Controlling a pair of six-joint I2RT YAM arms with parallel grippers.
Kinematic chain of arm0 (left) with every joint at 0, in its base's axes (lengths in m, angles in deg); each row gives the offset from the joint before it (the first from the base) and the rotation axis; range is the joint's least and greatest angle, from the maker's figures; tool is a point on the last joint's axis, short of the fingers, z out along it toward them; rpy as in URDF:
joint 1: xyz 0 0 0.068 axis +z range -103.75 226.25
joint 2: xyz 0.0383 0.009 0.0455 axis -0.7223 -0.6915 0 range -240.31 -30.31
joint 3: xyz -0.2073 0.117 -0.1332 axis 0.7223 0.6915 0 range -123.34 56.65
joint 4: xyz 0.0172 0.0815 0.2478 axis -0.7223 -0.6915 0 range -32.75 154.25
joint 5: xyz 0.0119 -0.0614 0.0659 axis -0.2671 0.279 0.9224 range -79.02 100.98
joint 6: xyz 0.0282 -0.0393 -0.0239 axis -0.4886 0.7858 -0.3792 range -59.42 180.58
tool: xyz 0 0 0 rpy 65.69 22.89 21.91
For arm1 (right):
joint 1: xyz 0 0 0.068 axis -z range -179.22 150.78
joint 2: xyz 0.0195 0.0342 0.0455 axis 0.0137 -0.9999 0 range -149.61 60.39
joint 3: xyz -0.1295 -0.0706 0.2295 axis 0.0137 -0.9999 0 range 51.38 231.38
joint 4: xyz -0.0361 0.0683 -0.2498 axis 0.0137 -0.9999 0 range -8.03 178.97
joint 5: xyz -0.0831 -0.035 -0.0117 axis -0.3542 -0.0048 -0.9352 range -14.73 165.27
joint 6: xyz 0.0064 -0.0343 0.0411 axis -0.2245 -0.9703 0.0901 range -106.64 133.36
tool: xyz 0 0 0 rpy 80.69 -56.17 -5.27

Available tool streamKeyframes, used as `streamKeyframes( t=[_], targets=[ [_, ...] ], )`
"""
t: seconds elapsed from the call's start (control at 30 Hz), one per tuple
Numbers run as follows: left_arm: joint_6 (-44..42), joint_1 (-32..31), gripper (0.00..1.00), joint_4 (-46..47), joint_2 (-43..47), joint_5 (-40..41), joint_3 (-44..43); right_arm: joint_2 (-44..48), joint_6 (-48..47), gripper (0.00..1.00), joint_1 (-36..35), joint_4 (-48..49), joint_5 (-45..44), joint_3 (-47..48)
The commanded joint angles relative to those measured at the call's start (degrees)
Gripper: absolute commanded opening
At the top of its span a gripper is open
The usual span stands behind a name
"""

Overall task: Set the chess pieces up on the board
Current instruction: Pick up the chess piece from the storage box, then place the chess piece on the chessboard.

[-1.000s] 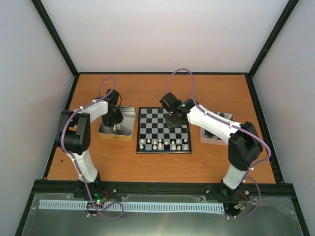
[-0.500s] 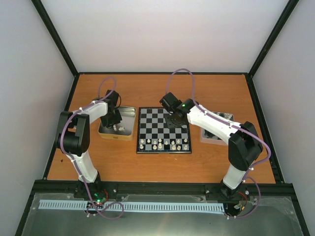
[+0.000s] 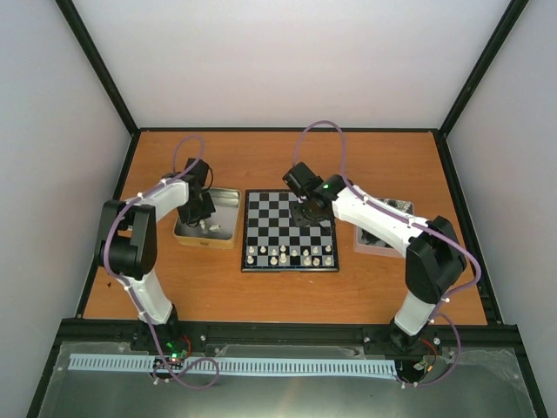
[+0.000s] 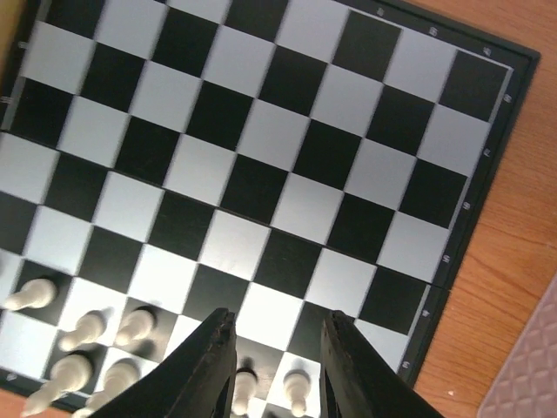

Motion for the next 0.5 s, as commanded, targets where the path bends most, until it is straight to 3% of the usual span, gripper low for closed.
streamKeyframes(
  t=[0.0, 0.1, 0.27, 0.47],
  targets=[
    [2.2, 0.4, 0.05, -4.0, 7.5, -3.1, -5.1, 4.3, -1.8, 0.30, 0.8, 6.2, 7.6, 1.7],
    [6.0, 0.4, 0.06, -6.1, 13.2, -8.6, -6.8, 6.9, -2.6, 0.34, 1.1, 14.1, 15.3, 0.0],
    [14.7, 0.4, 0.08, -2.8, 21.2, -24.2, -4.7, 9.9, -1.0, 0.54, 0.7, 30.5, 26.3, -4.2],
    [31.2, 0.4, 0.10, 8.6, 27.6, -41.2, 1.6, 7.8, 0.2, 0.64, -4.2, 35.1, 23.2, -0.9]
  ],
)
